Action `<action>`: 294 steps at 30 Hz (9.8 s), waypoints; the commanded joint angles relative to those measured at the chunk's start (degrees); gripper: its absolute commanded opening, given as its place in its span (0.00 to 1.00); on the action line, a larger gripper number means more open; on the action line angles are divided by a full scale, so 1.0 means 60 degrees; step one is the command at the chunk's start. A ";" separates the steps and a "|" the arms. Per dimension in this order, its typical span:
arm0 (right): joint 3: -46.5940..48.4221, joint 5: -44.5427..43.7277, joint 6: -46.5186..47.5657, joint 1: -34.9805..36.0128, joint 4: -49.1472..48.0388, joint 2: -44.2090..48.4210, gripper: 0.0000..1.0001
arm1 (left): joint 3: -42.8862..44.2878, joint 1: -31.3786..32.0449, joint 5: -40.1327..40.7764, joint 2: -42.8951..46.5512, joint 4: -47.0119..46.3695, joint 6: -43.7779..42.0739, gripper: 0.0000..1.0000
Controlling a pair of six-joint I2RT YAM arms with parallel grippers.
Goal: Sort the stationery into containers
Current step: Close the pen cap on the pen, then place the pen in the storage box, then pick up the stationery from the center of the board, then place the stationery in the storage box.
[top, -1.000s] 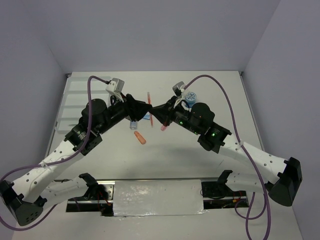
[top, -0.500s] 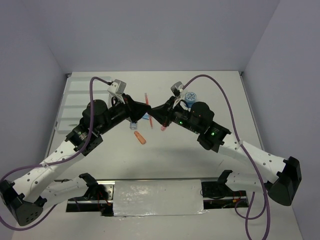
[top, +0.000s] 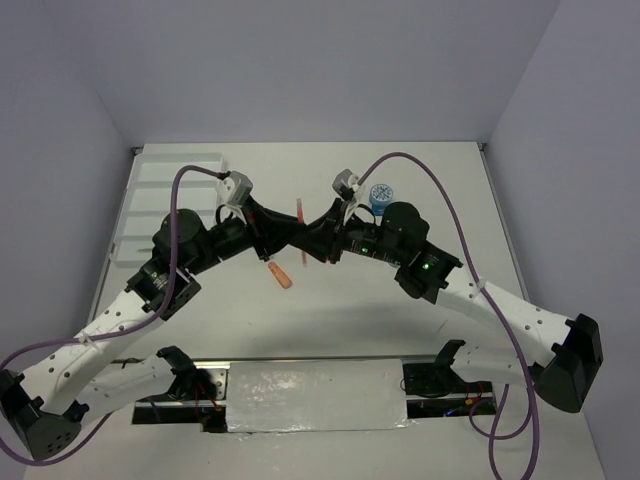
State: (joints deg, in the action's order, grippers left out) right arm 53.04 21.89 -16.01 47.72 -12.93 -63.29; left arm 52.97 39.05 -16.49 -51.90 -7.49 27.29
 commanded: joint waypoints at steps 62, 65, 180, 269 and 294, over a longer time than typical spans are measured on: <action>0.0842 0.0160 0.0120 -0.0029 0.0251 -0.0395 0.00 | 0.1528 0.0040 0.0595 -0.1047 0.0354 -0.0271 0.00; 0.1266 -0.0102 0.0266 -0.0029 0.0382 -0.0482 0.00 | 0.1411 0.0040 0.0639 -0.1062 0.0383 -0.0183 0.00; -0.0504 -0.1554 -0.1330 -0.2446 0.1554 0.0177 1.00 | 0.0724 -0.9086 0.7113 -0.4079 0.4339 0.7361 0.03; -0.0050 -0.3267 -0.1199 -0.2798 0.4162 0.0250 1.00 | 0.1485 0.0522 0.6308 -0.7466 0.6813 0.7815 0.05; 0.0023 -0.2316 -0.1008 -0.2798 0.3767 -0.0247 1.00 | 0.1616 -0.8381 0.5608 -0.5763 0.3887 0.6424 0.09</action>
State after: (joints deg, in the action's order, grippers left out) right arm 52.82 6.63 -22.87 30.96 12.99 -63.75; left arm 61.52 -8.56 21.41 -82.67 20.01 66.15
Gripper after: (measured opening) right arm 0.996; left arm 0.349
